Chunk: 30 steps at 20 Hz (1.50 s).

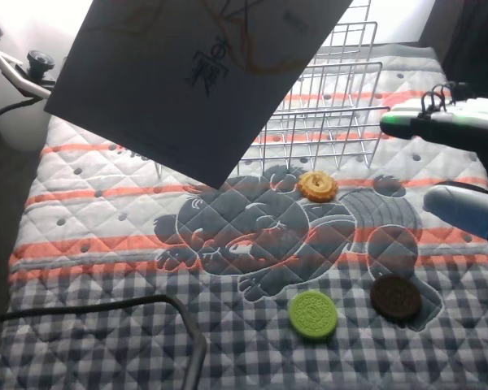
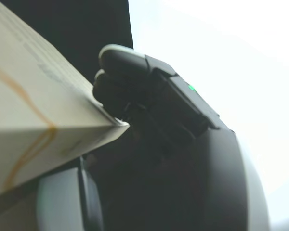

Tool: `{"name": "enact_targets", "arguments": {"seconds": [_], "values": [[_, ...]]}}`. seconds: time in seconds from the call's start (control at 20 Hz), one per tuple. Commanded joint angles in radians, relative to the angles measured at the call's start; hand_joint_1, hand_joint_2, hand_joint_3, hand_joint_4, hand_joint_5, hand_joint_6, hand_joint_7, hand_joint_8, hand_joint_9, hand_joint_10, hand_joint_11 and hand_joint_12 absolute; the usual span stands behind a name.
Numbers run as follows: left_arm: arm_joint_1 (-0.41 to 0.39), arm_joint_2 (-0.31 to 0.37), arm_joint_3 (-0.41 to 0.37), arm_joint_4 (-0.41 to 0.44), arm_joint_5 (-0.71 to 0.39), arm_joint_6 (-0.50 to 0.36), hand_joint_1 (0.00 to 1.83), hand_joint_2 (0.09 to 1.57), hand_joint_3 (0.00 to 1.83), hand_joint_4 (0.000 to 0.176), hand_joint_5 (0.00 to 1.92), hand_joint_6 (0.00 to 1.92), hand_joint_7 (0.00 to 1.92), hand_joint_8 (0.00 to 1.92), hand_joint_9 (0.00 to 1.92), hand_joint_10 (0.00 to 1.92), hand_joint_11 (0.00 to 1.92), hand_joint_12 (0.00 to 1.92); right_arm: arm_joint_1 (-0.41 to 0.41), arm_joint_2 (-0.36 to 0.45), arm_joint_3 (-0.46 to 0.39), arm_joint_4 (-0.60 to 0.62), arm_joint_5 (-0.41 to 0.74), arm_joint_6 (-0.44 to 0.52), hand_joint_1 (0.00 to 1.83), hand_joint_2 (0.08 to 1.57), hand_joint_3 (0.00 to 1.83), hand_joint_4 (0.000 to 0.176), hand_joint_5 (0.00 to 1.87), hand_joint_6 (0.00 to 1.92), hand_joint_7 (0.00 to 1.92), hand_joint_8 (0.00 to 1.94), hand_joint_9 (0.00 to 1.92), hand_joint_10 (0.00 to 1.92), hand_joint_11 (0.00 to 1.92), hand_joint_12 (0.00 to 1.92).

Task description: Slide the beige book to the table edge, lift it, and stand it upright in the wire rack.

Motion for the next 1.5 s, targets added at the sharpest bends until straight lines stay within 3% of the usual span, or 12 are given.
{"name": "enact_targets", "arguments": {"seconds": [0.0,0.1,0.25,0.85,0.95,1.15,1.3,1.35,1.4,1.45], "values": [[-0.013,0.013,-0.002,-0.032,-0.126,0.006,1.28,1.08,0.00,0.000,1.00,0.84,1.14,0.90,1.26,0.69,1.14,1.06,0.008,-0.004,0.000,0.012,0.128,0.009,0.30,1.34,0.00,0.000,0.43,0.00,0.40,0.00,0.38,0.00,0.41,0.02],[-0.002,0.014,-0.006,-0.055,-0.132,0.030,1.29,1.06,0.00,0.000,1.04,0.76,1.18,0.85,1.34,0.55,1.15,1.04,0.007,-0.006,0.000,0.013,0.128,0.009,0.31,1.34,0.00,0.000,0.43,0.00,0.40,0.00,0.38,0.00,0.41,0.02],[0.016,0.016,-0.009,-0.082,-0.154,0.037,1.28,1.07,0.00,0.000,1.02,0.83,1.18,0.81,1.37,0.42,1.18,0.99,0.002,-0.008,0.000,0.017,0.128,0.010,0.31,1.33,0.00,0.000,0.41,0.00,0.38,0.00,0.35,0.00,0.36,0.00],[0.064,0.027,-0.017,-0.121,-0.195,0.037,1.29,1.07,0.00,0.000,1.02,0.79,1.17,0.87,1.40,0.43,1.18,1.06,-0.012,-0.014,0.001,0.027,0.128,0.012,0.37,1.34,0.00,0.000,0.43,0.00,0.41,0.00,0.36,0.01,0.34,0.01],[0.063,0.027,-0.017,-0.124,-0.202,0.037,1.28,1.06,0.00,0.000,1.04,0.78,1.20,0.80,1.41,0.42,1.18,1.02,-0.012,-0.014,0.001,0.028,0.128,0.013,0.36,1.36,0.01,0.000,0.41,0.00,0.40,0.00,0.35,0.00,0.34,0.01],[0.044,0.025,-0.016,-0.123,-0.211,0.040,1.29,1.06,0.00,0.000,1.09,0.67,1.17,0.86,1.39,0.40,1.16,1.02,-0.012,-0.015,0.001,0.029,0.128,0.013,0.29,1.36,0.00,0.000,0.42,0.00,0.42,0.00,0.36,0.00,0.34,0.01],[0.017,0.020,-0.012,-0.114,-0.200,0.050,1.27,1.06,0.00,0.000,1.06,0.78,1.18,0.79,1.37,0.38,1.13,1.05,-0.013,-0.015,0.000,0.029,0.128,0.014,0.28,1.36,0.00,0.000,0.42,0.00,0.43,0.01,0.36,0.00,0.34,0.01],[0.003,0.017,-0.010,-0.106,-0.195,0.050,1.37,1.07,0.00,0.000,0.97,0.83,1.12,0.76,1.13,0.95,1.11,1.09,-0.014,-0.015,0.000,0.030,0.128,0.014,0.28,1.36,0.00,0.000,0.42,0.00,0.43,0.01,0.36,0.00,0.34,0.01],[-0.010,0.016,-0.010,-0.098,-0.192,0.050,1.39,1.08,0.00,0.000,0.94,0.89,1.06,0.83,1.06,1.10,1.10,1.12,-0.014,-0.015,0.000,0.030,0.128,0.014,0.28,1.36,0.00,0.000,0.42,0.00,0.43,0.01,0.37,0.01,0.35,0.01],[-0.026,0.016,-0.010,-0.090,-0.190,0.050,1.40,1.07,0.00,0.000,0.96,0.85,1.11,0.72,1.08,1.09,1.10,1.13,-0.015,-0.015,0.000,0.030,0.128,0.015,0.28,1.37,0.00,0.000,0.42,0.00,0.43,0.01,0.37,0.00,0.35,0.01]]}}
